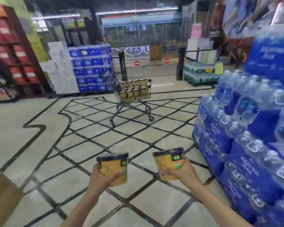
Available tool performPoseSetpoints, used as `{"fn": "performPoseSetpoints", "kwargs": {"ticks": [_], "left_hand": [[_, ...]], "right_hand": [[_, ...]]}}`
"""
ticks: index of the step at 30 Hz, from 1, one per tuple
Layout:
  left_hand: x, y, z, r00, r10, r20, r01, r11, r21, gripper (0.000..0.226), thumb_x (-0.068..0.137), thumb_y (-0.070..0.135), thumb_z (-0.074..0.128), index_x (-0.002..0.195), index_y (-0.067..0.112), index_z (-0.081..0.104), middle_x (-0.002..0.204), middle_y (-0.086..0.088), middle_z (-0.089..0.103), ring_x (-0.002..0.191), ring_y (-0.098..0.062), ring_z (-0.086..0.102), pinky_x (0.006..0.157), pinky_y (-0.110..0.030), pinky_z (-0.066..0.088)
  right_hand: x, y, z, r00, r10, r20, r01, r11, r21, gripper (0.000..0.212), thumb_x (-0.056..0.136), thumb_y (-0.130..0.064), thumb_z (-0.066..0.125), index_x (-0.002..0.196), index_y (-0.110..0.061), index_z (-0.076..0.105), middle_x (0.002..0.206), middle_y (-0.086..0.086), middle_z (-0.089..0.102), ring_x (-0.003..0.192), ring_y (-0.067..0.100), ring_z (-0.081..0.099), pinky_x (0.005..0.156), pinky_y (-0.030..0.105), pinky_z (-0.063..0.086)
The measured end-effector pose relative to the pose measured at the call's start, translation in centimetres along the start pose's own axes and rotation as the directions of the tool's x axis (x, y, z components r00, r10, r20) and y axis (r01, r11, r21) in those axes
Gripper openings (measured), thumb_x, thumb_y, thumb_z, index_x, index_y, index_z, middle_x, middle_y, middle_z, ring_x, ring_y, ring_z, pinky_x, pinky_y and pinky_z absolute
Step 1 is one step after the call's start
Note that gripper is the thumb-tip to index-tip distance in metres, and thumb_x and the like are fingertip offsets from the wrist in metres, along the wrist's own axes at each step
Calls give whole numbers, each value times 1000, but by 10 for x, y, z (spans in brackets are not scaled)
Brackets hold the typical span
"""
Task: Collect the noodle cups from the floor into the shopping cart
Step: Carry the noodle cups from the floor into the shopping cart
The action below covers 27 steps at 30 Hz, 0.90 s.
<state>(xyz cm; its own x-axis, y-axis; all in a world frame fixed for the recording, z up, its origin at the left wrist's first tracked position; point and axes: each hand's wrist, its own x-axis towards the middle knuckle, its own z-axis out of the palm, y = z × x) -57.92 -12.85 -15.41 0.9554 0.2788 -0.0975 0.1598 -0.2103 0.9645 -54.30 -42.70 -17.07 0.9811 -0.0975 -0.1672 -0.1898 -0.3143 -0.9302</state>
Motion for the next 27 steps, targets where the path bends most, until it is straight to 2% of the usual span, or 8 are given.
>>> {"fn": "performPoseSetpoints", "kwargs": {"ticks": [1, 3, 5, 8, 13, 19, 22, 27], "left_hand": [[16, 2, 3, 1000, -1, -4, 1, 1000, 9, 78, 37, 42, 95, 104, 18, 63, 86, 2, 75, 80, -14, 71, 63, -27, 56], [57, 5, 10, 1000, -19, -13, 19, 1000, 9, 100, 22, 56, 92, 108, 15, 61, 91, 0, 74, 83, -16, 71, 67, -31, 58], [101, 9, 18, 999, -25, -44, 24, 999, -26, 114, 15, 60, 90, 113, 14, 54, 101, -3, 71, 90, -20, 68, 72, -36, 58], [170, 28, 36, 997, -2, -77, 0, 1000, -22, 108, 20, 54, 91, 113, 16, 51, 101, -2, 68, 90, -17, 67, 65, -26, 54], [278, 62, 62, 984, 106, -145, -103, 994, 24, 83, 50, 26, 91, 119, 18, 46, 104, 2, 64, 91, -10, 63, 62, -17, 49], [402, 80, 75, 973, 84, -215, -87, 996, -8, 126, 31, 49, 93, 137, 19, 32, 114, 2, 59, 103, -17, 61, 83, -38, 55], [469, 84, 78, 972, 76, -221, -78, 997, -3, 141, 12, 67, 85, 135, 23, 33, 110, 8, 58, 102, -16, 60, 85, -45, 55], [597, 88, 82, 967, 123, -222, -124, 992, 11, 139, 12, 69, 84, 135, 24, 35, 113, 4, 60, 105, -18, 59, 88, -44, 53]], "right_hand": [[21, -3, 5, 1000, -8, 13, 8, 1000, 15, 96, 38, -52, 90, 118, -20, 48, 103, -6, 66, 93, 10, 63, 80, 31, 54], [64, -11, 13, 999, -13, 30, 12, 998, 58, 79, 53, -33, 91, 118, -19, 48, 102, -4, 66, 92, 12, 63, 73, 27, 52], [112, -19, 19, 998, -23, 52, 19, 996, 91, 78, 57, -24, 91, 120, -19, 45, 101, -3, 66, 92, 12, 64, 70, 24, 51], [184, -40, 23, 996, -55, 76, 47, 993, 107, 79, 60, -19, 90, 123, -21, 41, 102, -3, 65, 92, 10, 63, 71, 23, 51], [298, -81, 22, 995, -80, 66, 72, 990, 121, 85, 58, -26, 91, 127, -24, 42, 105, -6, 65, 95, 11, 63, 79, 29, 53], [430, -117, 39, 995, -82, 63, 71, 985, 160, 79, 60, -20, 90, 125, -17, 44, 105, -3, 65, 91, 8, 62, 59, 14, 47], [497, -130, 56, 995, -69, 67, 59, 988, 140, 85, 53, -33, 93, 123, -18, 46, 104, -4, 68, 92, 9, 65, 71, 24, 54], [618, -157, 92, 995, -34, 92, 21, 990, 136, 107, 32, -60, 91, 123, -20, 52, 101, -5, 72, 92, 11, 69, 82, 36, 57]]}}
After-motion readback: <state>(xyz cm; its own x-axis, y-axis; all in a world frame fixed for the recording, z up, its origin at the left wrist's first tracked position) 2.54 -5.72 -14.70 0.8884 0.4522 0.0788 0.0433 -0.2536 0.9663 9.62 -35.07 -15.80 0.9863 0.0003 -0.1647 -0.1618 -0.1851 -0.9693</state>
